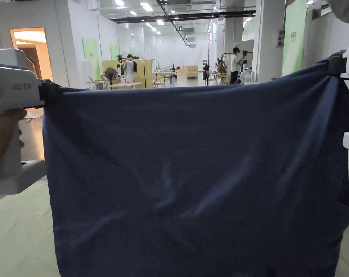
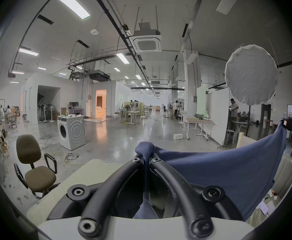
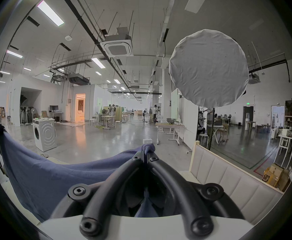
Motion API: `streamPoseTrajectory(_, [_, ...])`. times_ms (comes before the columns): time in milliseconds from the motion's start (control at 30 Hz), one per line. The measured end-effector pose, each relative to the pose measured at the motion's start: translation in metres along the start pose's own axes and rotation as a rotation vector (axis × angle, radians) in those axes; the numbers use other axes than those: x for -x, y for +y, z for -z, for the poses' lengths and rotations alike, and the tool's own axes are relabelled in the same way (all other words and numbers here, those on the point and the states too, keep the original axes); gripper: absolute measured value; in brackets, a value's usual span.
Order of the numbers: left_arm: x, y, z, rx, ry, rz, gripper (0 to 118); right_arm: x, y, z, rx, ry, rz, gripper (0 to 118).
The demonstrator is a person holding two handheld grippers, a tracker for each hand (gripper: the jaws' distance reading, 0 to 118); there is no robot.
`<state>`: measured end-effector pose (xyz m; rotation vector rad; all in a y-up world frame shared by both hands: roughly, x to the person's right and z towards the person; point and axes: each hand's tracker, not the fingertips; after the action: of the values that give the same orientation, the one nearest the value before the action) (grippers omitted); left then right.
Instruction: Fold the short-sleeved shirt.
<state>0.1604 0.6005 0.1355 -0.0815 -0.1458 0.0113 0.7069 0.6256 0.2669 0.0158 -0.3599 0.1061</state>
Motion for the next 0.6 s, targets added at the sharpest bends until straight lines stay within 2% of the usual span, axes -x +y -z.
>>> streamPoseTrajectory(133, [0.001, -0.012, 0.033, 0.028, -0.01, -0.012, 5, 0.01, -0.01, 0.03, -0.023, -0.007, -0.016, 2])
streamPoseTrajectory(333, [0.002, -0.031, 0.071, 0.053, -0.013, -0.045, 5, 0.015, -0.019, 0.077, -0.005, -0.015, 0.011, 2])
streamPoseTrajectory(600, [-0.006, -0.035, 0.119, 0.06, -0.01, -0.068, 5, 0.02, -0.021, 0.136, 0.02, -0.04, -0.033, 2])
